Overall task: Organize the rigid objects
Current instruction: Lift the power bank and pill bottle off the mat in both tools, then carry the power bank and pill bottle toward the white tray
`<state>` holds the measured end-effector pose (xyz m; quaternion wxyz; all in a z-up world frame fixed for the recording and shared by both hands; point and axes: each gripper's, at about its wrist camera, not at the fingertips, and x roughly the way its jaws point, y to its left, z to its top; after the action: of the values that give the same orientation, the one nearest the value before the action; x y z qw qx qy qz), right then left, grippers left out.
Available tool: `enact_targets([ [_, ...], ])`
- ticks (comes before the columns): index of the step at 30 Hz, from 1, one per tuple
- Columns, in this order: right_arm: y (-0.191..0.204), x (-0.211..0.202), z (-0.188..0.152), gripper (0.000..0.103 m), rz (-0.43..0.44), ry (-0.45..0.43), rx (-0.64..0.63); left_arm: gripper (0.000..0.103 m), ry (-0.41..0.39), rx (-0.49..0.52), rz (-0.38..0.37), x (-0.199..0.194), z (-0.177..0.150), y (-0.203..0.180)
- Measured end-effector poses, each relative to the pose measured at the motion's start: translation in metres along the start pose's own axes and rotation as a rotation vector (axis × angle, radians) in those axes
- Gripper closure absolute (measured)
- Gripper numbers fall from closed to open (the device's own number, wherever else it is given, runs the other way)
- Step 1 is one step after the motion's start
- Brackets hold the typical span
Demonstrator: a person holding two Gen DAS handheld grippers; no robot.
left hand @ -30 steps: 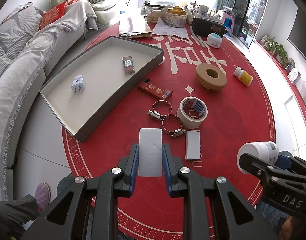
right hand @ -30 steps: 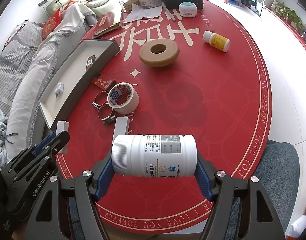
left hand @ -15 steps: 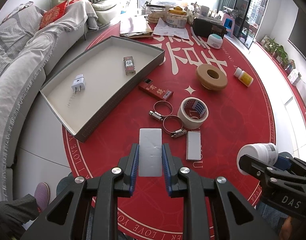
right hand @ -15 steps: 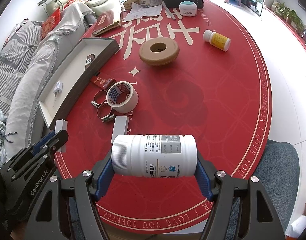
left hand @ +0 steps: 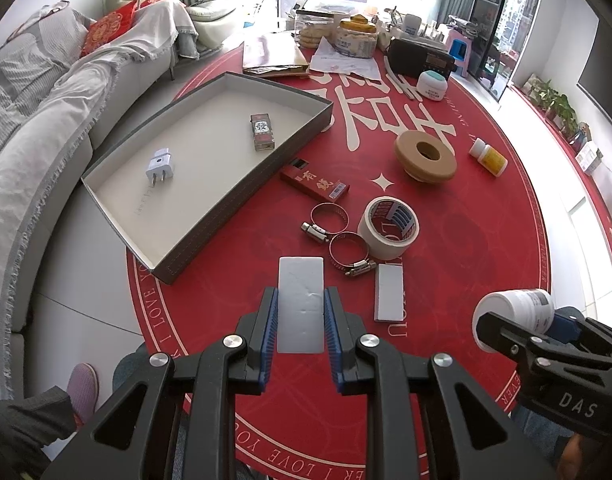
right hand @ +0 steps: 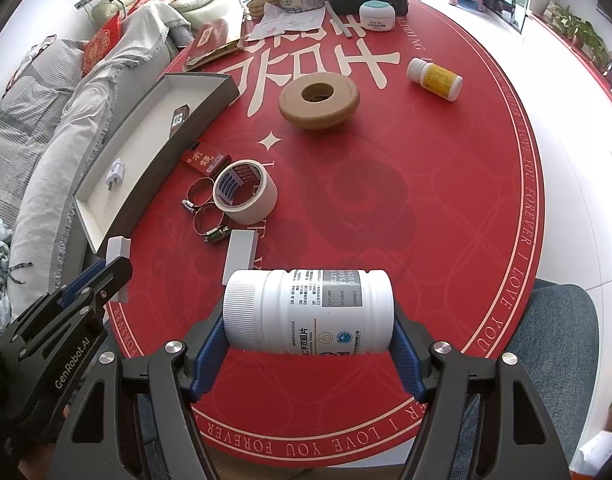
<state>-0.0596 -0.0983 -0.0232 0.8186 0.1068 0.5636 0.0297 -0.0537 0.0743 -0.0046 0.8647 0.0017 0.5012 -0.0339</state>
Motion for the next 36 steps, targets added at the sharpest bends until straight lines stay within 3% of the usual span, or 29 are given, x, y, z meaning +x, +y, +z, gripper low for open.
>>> enact_targets([
  [26, 0.000, 0.003, -0.001, 0.031, -0.001, 0.015, 0.003, 0.079, 0.003, -0.002, 0.001, -0.001, 0.001, 0.002],
  [30, 0.000, -0.002, 0.004, 0.031, 0.000, -0.003, 0.003, 0.079, -0.001, -0.007, -0.007, -0.003, 0.006, 0.003],
  [36, 0.006, -0.027, 0.035, 0.031, 0.019, -0.086, -0.005, 0.079, -0.050, -0.033, -0.046, -0.025, 0.038, 0.004],
])
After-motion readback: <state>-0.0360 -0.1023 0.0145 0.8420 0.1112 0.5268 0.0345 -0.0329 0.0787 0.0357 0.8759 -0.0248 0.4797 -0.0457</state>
